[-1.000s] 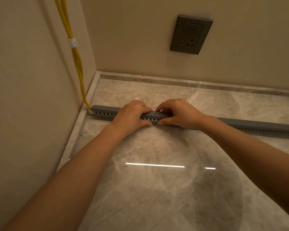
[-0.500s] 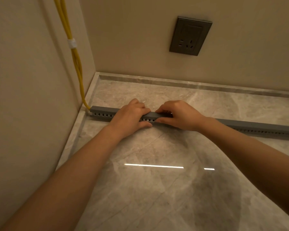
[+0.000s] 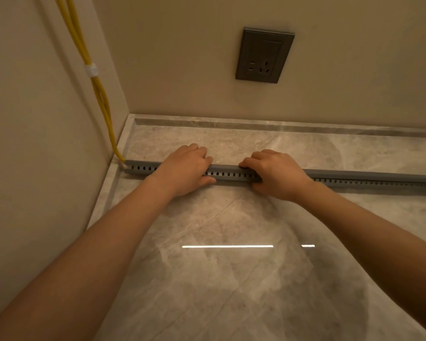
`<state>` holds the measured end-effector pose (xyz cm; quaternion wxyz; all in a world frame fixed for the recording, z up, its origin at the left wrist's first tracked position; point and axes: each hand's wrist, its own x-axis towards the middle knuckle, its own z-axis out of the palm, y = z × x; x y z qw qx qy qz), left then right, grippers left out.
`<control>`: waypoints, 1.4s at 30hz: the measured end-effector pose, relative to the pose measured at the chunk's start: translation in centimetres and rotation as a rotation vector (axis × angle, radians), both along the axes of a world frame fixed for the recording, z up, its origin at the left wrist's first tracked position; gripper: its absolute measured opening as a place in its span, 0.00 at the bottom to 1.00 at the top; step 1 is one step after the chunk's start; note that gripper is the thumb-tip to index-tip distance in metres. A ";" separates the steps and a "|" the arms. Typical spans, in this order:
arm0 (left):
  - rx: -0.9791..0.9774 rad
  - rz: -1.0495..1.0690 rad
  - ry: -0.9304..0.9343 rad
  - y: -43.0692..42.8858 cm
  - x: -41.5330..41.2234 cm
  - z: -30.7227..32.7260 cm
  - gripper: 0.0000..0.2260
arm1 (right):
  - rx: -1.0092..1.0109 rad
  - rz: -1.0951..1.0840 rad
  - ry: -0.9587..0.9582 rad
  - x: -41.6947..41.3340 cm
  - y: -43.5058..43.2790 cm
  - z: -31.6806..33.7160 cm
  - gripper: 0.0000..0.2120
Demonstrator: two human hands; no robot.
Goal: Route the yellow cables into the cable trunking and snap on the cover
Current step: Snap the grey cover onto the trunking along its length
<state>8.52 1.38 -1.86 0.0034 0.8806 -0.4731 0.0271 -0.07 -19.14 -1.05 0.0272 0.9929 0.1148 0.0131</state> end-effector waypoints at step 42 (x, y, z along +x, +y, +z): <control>-1.995 0.894 1.582 -4.2 -7.5 0.7 0.09 | -0.003 -0.004 -0.271 1.3 3.3 2.2 0.10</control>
